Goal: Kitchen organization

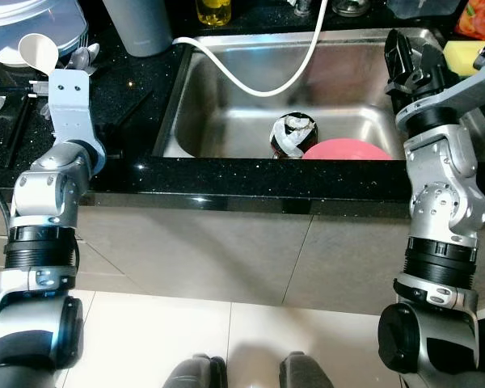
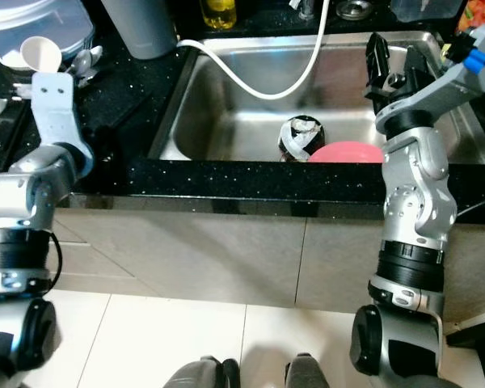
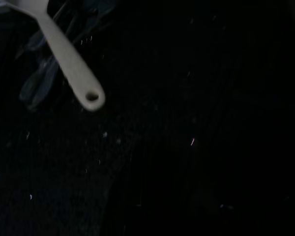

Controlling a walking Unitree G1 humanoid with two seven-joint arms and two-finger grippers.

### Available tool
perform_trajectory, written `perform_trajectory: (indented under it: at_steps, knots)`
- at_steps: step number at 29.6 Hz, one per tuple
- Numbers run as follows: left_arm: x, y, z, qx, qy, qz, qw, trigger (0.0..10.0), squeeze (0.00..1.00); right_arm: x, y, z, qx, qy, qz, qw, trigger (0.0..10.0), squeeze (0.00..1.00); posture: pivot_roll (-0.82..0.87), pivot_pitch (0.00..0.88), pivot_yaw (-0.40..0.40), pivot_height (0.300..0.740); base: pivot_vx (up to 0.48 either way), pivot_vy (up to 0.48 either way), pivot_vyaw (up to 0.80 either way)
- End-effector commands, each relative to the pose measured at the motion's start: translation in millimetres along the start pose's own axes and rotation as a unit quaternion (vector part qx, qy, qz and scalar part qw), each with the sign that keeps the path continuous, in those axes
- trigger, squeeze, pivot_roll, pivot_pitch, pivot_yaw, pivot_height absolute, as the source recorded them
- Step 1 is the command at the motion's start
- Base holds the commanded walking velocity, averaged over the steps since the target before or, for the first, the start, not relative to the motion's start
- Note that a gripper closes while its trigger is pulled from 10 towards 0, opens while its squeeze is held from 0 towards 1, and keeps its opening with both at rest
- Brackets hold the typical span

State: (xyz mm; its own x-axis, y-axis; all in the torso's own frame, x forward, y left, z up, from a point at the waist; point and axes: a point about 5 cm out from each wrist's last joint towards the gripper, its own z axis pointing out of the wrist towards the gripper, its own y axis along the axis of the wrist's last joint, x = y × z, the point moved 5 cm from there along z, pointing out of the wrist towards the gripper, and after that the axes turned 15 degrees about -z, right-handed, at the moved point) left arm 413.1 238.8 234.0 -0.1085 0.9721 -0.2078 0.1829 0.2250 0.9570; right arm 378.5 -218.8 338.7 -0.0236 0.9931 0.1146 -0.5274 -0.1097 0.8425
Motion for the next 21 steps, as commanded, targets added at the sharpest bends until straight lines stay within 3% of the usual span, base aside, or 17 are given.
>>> perform_trajectory:
  at_steps: [1,6,12,14,21]
  knots:
    - [7.5,2.9,-2.1,0.011,-0.004,-0.013,1.0,10.0,0.0,3.2,-0.2,1.6,-0.004,0.002,0.01,1.0,10.0,0.0,-0.07,0.155,0.124,0.74,0.0,0.0,0.0]
    - [-2.1,12.7,-3.7,0.003,-0.056,-0.08,0.995,10.0,0.0,2.6,0.7,0.9,-0.005,0.002,0.01,1.0,10.0,0.0,-0.08,0.16,0.121,0.74,0.0,0.0,0.0]
    - [-2.0,18.8,-6.8,0.003,-0.076,-0.062,0.995,10.0,0.0,2.1,2.2,1.0,-0.006,0.002,0.008,1.0,10.0,0.0,-0.08,0.161,0.123,0.74,0.0,0.0,0.0]
    - [6.9,19.2,-8.9,0.015,-0.07,-0.049,0.996,10.0,0.0,1.4,3.2,1.1,-0.007,0.002,0.008,1.0,10.0,0.0,-0.07,0.162,0.123,0.74,0.0,0.0,0.0]
    - [22.4,-5.0,-5.3,0.058,-0.046,-0.048,0.996,10.0,0.0,3.7,2.1,2.2,-0.007,0.004,0.012,1.0,10.0,0.0,-0.07,0.162,0.123,0.74,0.0,0.0,0.0]
